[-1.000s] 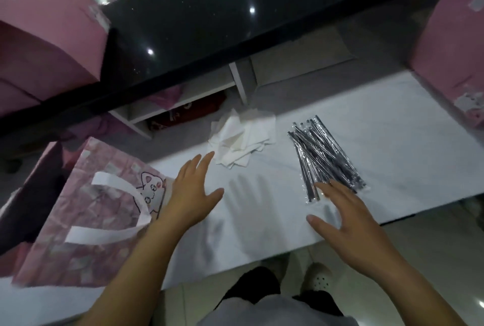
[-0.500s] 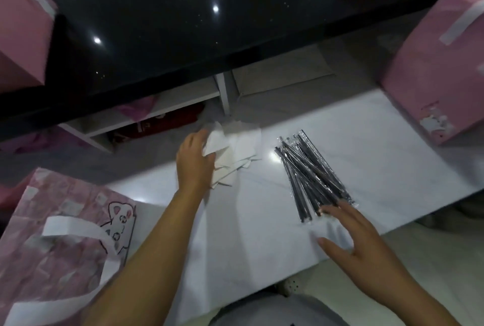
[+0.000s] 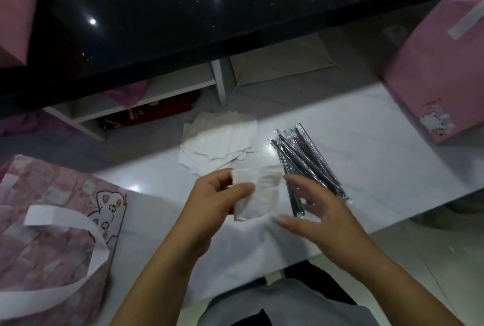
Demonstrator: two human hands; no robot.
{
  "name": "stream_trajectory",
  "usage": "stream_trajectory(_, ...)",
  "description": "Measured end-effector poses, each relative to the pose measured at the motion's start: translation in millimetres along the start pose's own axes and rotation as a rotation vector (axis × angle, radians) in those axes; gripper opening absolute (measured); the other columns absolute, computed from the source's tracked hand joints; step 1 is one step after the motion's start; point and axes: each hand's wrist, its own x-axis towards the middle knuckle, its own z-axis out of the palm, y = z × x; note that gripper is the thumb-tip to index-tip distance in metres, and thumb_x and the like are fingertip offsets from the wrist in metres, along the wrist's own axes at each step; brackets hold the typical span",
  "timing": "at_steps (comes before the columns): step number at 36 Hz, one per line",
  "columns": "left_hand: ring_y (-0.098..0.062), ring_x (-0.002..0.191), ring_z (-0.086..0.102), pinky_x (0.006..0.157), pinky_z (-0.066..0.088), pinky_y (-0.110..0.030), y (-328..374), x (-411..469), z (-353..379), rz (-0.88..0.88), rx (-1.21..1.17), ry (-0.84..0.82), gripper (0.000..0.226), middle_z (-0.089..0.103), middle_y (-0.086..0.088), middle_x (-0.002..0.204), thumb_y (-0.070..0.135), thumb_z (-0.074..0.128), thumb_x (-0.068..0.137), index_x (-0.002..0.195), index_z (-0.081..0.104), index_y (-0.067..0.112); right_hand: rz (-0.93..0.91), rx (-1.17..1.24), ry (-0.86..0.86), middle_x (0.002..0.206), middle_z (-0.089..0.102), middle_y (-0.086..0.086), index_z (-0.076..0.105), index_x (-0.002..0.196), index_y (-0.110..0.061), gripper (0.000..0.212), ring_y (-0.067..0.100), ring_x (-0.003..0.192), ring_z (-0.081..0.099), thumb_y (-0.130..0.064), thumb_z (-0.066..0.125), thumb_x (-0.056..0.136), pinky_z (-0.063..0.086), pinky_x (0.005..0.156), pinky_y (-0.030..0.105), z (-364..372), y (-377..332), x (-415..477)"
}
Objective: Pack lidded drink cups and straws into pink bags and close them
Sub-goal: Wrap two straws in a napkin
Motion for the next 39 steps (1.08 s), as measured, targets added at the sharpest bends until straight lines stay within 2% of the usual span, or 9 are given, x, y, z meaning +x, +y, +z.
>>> stream_trajectory(5, -0.023, 0.090, 0.069, 0.076, 0.052, -0.037, 8.7, -17.2, 19.6, -0.021, 0.003, -0.082, 0.019, 0.076, -0.010, 0.101, 0.005, 0.065, 0.089, 0.106, 0.073, 0.005, 0.154, 0.528, -0.082, 0.101, 0.073, 0.003, 0.066, 0.117, -0.013, 0.052, 0.014, 0.092, 0.070, -0.024, 0.076, 0.067, 0.056, 0.083, 0.032, -5.8, -16.5, 18.7)
stream_trajectory(11, -0.022, 0.094, 0.069, 0.076, 0.055, -0.035, 1.9, -20.1, 36.0, -0.058, -0.047, -0.032, 0.020, 0.075, -0.010, 0.108, 0.008, 0.065, 0.092, 0.109, 0.074, 0.008, 0.137, 0.546, -0.144, 0.099, 0.072, 0.018, 0.074, 0.100, 0.001, 0.044, 0.027, 0.088, 0.066, -0.021, 0.079, 0.062, 0.050, 0.081, 0.041, -37.8, -4.6, 27.3)
stream_trajectory(14, -0.021, 0.096, 0.070, 0.087, 0.058, -0.040, -9.5, -10.2, 34.4, -0.063, 0.008, 0.022, 0.014, 0.075, -0.009, 0.106, 0.012, 0.066, 0.094, 0.105, 0.075, 0.013, 0.105, 0.564, -0.058, 0.086, 0.074, 0.010, 0.079, 0.086, -0.009, 0.014, 0.018, 0.072, 0.067, -0.011, 0.076, 0.072, 0.052, 0.063, 0.026, -45.6, 5.2, 28.1)
stream_trajectory(18, -0.011, 0.099, 0.068, 0.081, 0.055, -0.025, -31.5, 22.2, 11.7, 0.022, 0.394, 0.307, 0.015, 0.073, 0.008, 0.106, 0.022, 0.072, 0.091, 0.106, 0.073, 0.025, -0.128, 0.313, 0.270, 0.077, 0.072, 0.004, 0.076, 0.079, -0.014, 0.012, 0.013, 0.069, 0.062, -0.004, 0.074, 0.085, 0.050, 0.063, 0.019, -56.7, 24.9, 32.8)
stream_trajectory(20, -0.011, 0.101, 0.067, 0.086, 0.054, -0.028, -38.6, 40.8, -4.9, 0.056, 0.509, 0.426, 0.017, 0.071, 0.008, 0.110, 0.021, 0.071, 0.091, 0.109, 0.071, 0.021, -0.328, 0.098, 0.336, 0.083, 0.073, -0.005, 0.076, 0.084, -0.020, 0.018, 0.004, 0.076, 0.065, -0.002, 0.074, 0.085, 0.049, 0.071, 0.012, -63.8, 31.8, 35.6)
stream_trajectory(23, -0.017, 0.104, 0.064, 0.085, 0.048, -0.028, -39.6, 69.8, -25.5, 0.084, 0.642, 0.537, 0.019, 0.069, 0.001, 0.116, 0.023, 0.071, 0.091, 0.110, 0.068, 0.021, -0.550, -0.373, 0.275, 0.095, 0.070, -0.012, 0.077, 0.094, -0.016, 0.018, 0.010, 0.092, 0.064, -0.002, 0.073, 0.083, 0.048, 0.084, 0.023, -69.6, 44.5, 43.0)
stream_trajectory(25, -0.018, 0.107, 0.060, 0.083, 0.043, -0.028, -37.2, 89.3, -30.2, 0.104, 0.766, 0.567, 0.023, 0.066, -0.001, 0.119, 0.027, 0.072, 0.089, 0.112, 0.067, 0.022, -0.463, -0.554, 0.150, 0.094, 0.073, -0.005, 0.079, 0.092, -0.014, 0.019, 0.021, 0.093, 0.064, 0.001, 0.076, 0.081, 0.044, 0.081, 0.029, -70.8, 55.1, 48.7)
stream_trajectory(31, -0.027, 0.119, 0.053, 0.098, 0.041, -0.037, -37.1, 133.4, -14.0, 0.189, 1.146, 0.545, 0.044, 0.059, -0.005, 0.132, 0.038, 0.074, 0.085, 0.123, 0.063, 0.018, -0.366, -0.555, 0.083, 0.091, 0.075, -0.004, 0.080, 0.091, -0.013, 0.016, 0.021, 0.087, 0.067, -0.001, 0.078, 0.080, 0.046, 0.078, 0.029, -67.7, 74.0, 42.4)
stream_trajectory(39, -0.022, 0.105, 0.054, 0.073, 0.039, -0.030, -50.0, 144.0, -10.7, 0.229, 1.118, 0.662, 0.013, 0.061, -0.003, 0.116, 0.020, 0.063, 0.090, 0.100, 0.067, 0.013, -0.401, -0.370, 0.113, 0.094, 0.065, -0.027, 0.080, 0.094, -0.018, 0.019, 0.007, 0.091, 0.065, -0.002, 0.076, 0.083, 0.051, 0.079, 0.027, -79.6, 62.4, 26.4)
